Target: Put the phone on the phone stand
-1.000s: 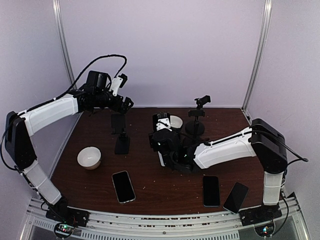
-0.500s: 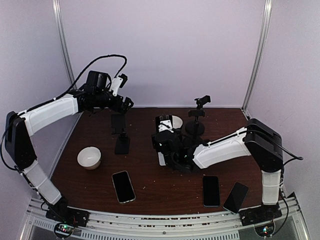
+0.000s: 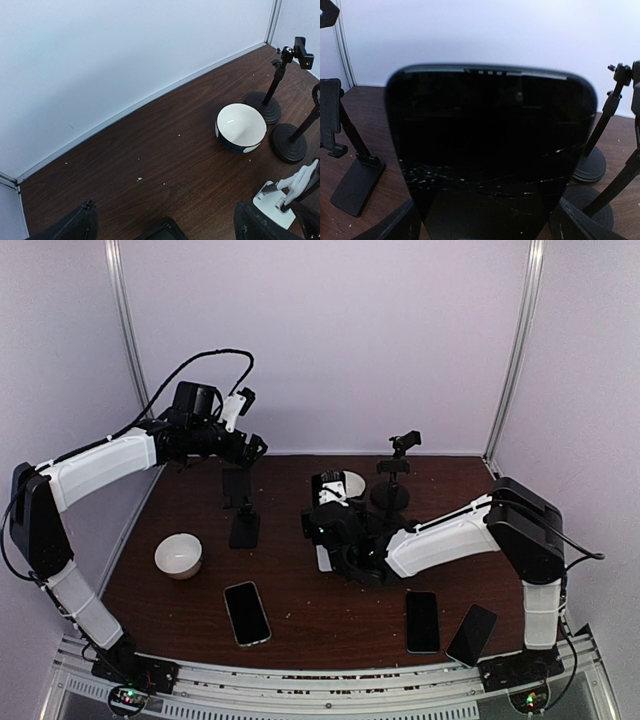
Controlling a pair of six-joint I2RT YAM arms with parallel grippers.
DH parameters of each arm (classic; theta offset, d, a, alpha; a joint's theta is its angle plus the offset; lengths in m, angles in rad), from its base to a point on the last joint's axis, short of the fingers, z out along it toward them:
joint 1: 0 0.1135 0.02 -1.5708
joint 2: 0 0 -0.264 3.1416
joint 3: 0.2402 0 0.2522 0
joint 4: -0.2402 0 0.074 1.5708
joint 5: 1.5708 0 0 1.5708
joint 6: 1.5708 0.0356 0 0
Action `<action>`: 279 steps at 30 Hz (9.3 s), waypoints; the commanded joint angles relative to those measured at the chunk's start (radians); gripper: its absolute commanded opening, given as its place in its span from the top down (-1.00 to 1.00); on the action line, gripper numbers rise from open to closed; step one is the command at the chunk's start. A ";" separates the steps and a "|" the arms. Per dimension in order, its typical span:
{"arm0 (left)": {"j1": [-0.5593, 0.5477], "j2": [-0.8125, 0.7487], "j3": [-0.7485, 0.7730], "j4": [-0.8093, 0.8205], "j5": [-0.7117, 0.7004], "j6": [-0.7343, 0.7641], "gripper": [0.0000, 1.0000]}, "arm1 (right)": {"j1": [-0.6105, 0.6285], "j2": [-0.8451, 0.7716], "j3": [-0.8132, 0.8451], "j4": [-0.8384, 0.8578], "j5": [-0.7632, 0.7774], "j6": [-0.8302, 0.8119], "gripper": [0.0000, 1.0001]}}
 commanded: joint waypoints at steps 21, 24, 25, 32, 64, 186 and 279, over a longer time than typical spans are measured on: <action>0.009 -0.027 -0.019 0.046 0.036 0.019 -0.96 | 0.037 -0.203 -0.020 -0.375 -0.068 0.076 -1.00; 0.010 -0.038 -0.039 0.072 0.022 0.019 -0.96 | 0.044 -0.290 -0.052 -0.513 -0.122 0.075 -1.00; 0.009 -0.043 -0.046 0.085 0.015 0.016 -0.96 | 0.046 -0.316 -0.062 -0.559 -0.134 0.078 -1.00; 0.008 -0.065 -0.068 0.117 0.023 0.012 -0.96 | 0.045 -0.493 -0.111 -0.858 -0.173 0.098 -1.00; 0.346 -0.026 -0.075 -0.122 0.765 0.360 -0.94 | -0.118 -0.689 -0.174 -1.150 -0.396 0.190 -1.00; 0.158 0.109 -0.791 1.178 0.838 -0.608 1.00 | 0.029 -0.589 -0.298 -1.149 -0.565 0.512 -0.37; 0.259 -0.341 -0.766 0.568 0.274 -0.295 -0.96 | 0.153 0.365 0.773 -0.117 0.082 -0.266 -0.06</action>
